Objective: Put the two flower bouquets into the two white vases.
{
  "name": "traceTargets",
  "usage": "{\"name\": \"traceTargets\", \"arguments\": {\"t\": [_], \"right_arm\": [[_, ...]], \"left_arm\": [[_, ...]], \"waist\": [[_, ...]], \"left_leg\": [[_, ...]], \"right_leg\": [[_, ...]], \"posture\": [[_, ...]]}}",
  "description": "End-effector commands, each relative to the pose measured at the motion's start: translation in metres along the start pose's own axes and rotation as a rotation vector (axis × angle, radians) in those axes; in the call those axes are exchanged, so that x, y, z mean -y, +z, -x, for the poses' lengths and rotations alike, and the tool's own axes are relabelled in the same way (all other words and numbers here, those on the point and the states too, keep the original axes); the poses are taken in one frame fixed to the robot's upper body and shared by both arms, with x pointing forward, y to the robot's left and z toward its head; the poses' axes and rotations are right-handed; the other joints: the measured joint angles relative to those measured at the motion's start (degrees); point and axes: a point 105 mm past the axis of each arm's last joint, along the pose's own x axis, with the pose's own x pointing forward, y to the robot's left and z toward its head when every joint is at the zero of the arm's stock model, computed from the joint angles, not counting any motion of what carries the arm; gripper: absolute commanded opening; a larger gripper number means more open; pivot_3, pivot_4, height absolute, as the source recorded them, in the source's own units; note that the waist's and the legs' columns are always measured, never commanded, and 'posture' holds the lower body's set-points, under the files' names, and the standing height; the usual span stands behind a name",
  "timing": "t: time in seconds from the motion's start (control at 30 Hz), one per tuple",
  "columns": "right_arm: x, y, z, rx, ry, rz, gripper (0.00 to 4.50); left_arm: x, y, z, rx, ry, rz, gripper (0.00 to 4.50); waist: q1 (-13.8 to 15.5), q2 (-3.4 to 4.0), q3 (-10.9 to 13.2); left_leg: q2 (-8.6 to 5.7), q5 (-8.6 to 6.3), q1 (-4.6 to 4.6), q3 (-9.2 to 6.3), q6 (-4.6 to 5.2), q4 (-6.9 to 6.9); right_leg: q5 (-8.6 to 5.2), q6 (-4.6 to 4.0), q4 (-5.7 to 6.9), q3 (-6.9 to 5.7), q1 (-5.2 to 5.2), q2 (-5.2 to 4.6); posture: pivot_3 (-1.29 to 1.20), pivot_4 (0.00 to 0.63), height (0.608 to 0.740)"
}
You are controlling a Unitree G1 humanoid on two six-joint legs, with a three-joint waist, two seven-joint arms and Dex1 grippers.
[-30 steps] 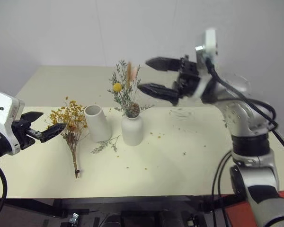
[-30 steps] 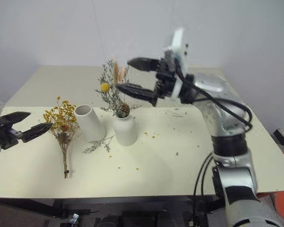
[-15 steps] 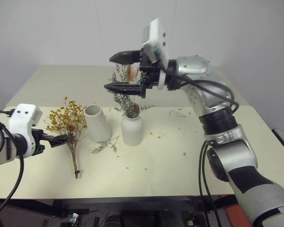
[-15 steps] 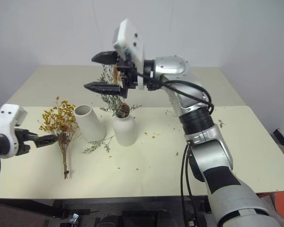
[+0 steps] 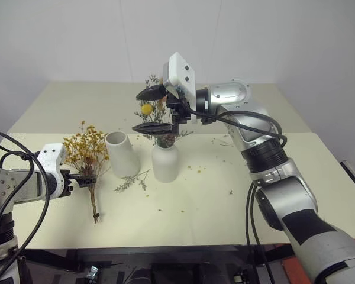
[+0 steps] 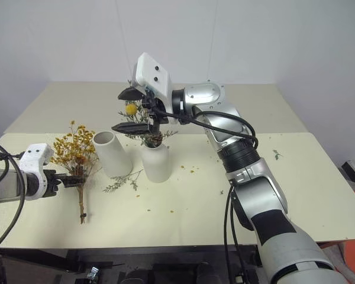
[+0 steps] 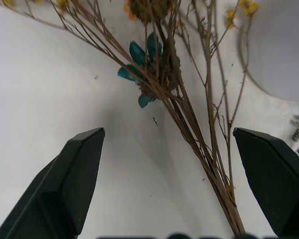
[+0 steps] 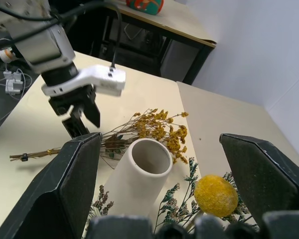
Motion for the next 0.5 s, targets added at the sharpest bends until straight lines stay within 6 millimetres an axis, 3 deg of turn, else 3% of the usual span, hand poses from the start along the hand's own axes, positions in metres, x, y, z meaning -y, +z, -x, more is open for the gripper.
{"name": "traceTargets", "arguments": {"t": [0.03, 0.23, 0.4, 0.5], "right_arm": [[0.000, 0.010, 0.004, 0.021, -0.012, 0.033, 4.50], [-0.001, 0.008, 0.005, 0.015, -0.015, 0.028, 4.50], [-0.002, 0.006, 0.006, 0.011, -0.022, 0.022, 4.50], [-0.003, 0.006, 0.006, 0.013, -0.029, 0.017, 4.50]], "left_arm": [[0.000, 0.004, -0.005, -0.005, 0.014, 0.030, 3.69], [0.006, 0.005, -0.014, -0.011, 0.004, 0.047, 1.81], [0.000, 0.013, -0.012, 0.015, 0.055, 0.058, 0.16], [-0.006, 0.020, -0.005, 0.040, 0.104, 0.038, 0.03]], "waist": [[0.00, -0.01, 0.00], [-0.09, -0.01, -0.01], [-0.11, -0.01, -0.01], [-0.13, -0.01, -0.01]], "left_leg": [[-0.02, 0.00, 0.01, 0.00, -0.01, 0.00], [-0.06, 0.01, 0.02, -0.02, -0.03, 0.00], [-0.06, 0.02, 0.04, -0.04, -0.06, 0.00], [-0.07, 0.02, 0.03, -0.04, -0.06, 0.00]], "right_leg": [[0.00, 0.00, 0.04, 0.00, 0.00, -0.01], [0.00, 0.00, 0.21, 0.01, -0.05, -0.06], [0.00, 0.00, 0.23, 0.00, -0.05, -0.05], [0.00, 0.00, 0.22, 0.00, -0.05, -0.05]], "posture": [[0.00, 0.150, 0.740], [0.00, 0.150, 0.740], [0.00, 0.150, 0.740], [0.00, 0.150, 0.740]]}}
